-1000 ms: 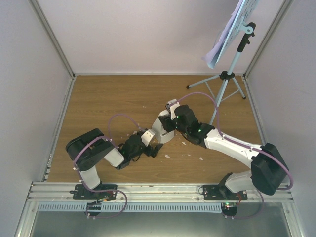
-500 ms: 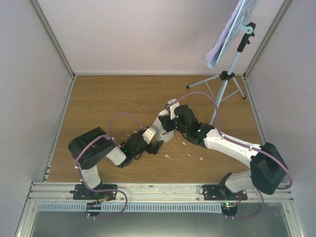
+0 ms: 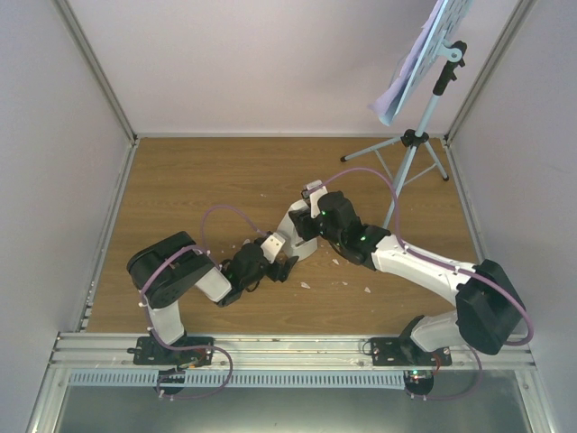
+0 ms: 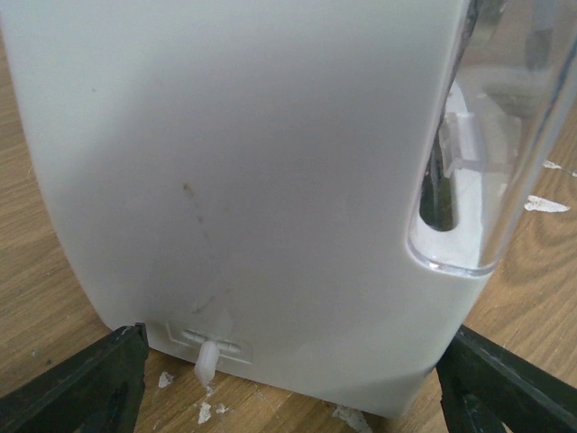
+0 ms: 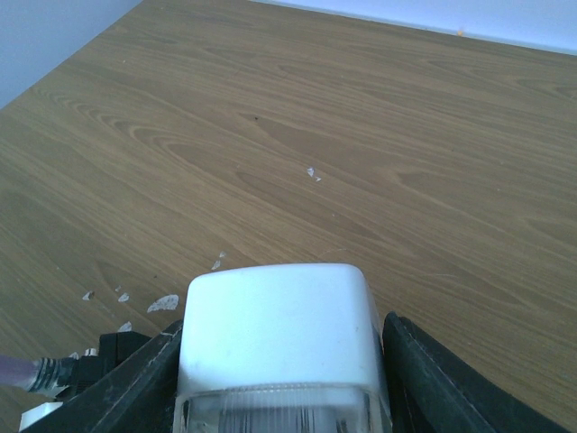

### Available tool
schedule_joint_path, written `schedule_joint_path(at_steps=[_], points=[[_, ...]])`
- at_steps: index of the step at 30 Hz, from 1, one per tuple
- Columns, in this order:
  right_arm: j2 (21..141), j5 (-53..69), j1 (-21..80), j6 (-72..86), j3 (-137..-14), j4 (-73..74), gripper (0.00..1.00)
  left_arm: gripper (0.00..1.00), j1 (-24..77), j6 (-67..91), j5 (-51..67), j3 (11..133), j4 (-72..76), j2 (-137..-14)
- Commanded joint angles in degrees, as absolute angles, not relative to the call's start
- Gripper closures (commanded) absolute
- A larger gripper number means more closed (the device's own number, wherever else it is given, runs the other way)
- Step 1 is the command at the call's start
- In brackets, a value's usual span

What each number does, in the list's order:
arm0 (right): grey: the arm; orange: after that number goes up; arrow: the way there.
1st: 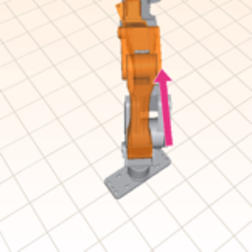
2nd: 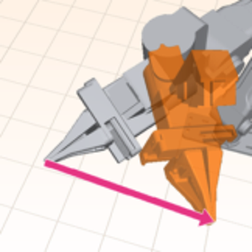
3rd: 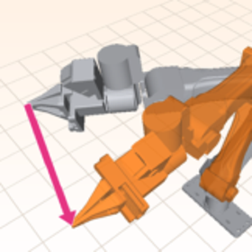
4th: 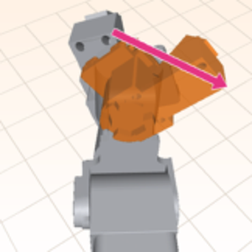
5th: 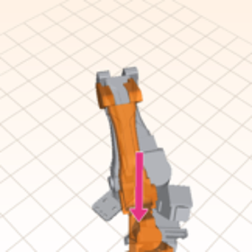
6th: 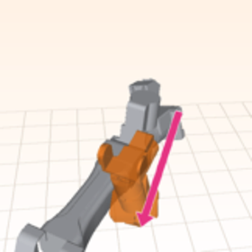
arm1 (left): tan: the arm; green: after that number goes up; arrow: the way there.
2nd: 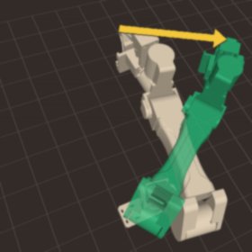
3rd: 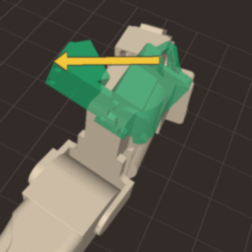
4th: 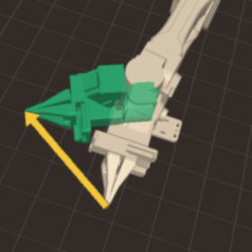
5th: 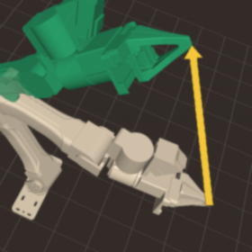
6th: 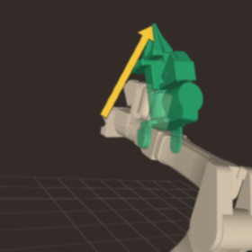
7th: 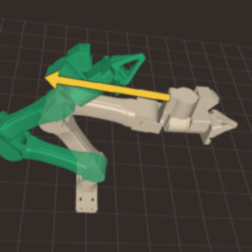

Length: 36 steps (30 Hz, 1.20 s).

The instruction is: Pack up the instrument practice props

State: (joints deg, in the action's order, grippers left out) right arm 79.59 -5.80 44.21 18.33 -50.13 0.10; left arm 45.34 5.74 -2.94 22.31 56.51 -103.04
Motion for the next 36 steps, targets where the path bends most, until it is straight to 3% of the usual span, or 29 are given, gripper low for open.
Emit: schedule_joint_path(at_steps=[1, 8, 17, 20, 23, 24, 30, 36], points=[[81.0, -4.8, 44.7, 20.1, -49.5, 1.2, 0.46, 0.24, 45.1, 6.6, -6.1, 23.7, 59.3, -103.6], [81.1, -4.9, 44.7, 20.2, -49.4, 1.1, 0.46, 0.42, 45.2, 7.0, -7.4, 23.5, 58.6, -103.2], [81.0, -5.1, 44.7, 20.4, -49.2, 1.0, 0.46, 0.54, 45.2, 7.9, -7.6, 22.9, 58.3, -102.8], [80.8, -5.2, 44.7, 20.3, -49.1, 1.1, 0.46, 0.45, 45.2, 8.5, -6.2, 22.2, 58.1, -101.6], [80.6, -5.3, 44.7, 20.3, -49.1, 1.2, 0.46, 0.17, 45.2, 8.8, -4.5, 21.0, 57.1, -98.9], [80.6, -5.4, 44.7, 20.2, -49.1, 1.2, 0.46, 0.12, 45.2, 8.9, -4.0, 20.5, 56.2, -97.4], [79.6, -6.3, 44.7, 19.9, -48.8, 1.2, 0.46, 0.04, 44.7, 9.4, -0.6, 17.0, 47.5, -81.1], [78.6, -8.8, 44.7, 18.8, -49.0, 1.8, 0.46, 0.01, 38.4, 12.7, 8.0, 23.1, 24.1, -65.2]])
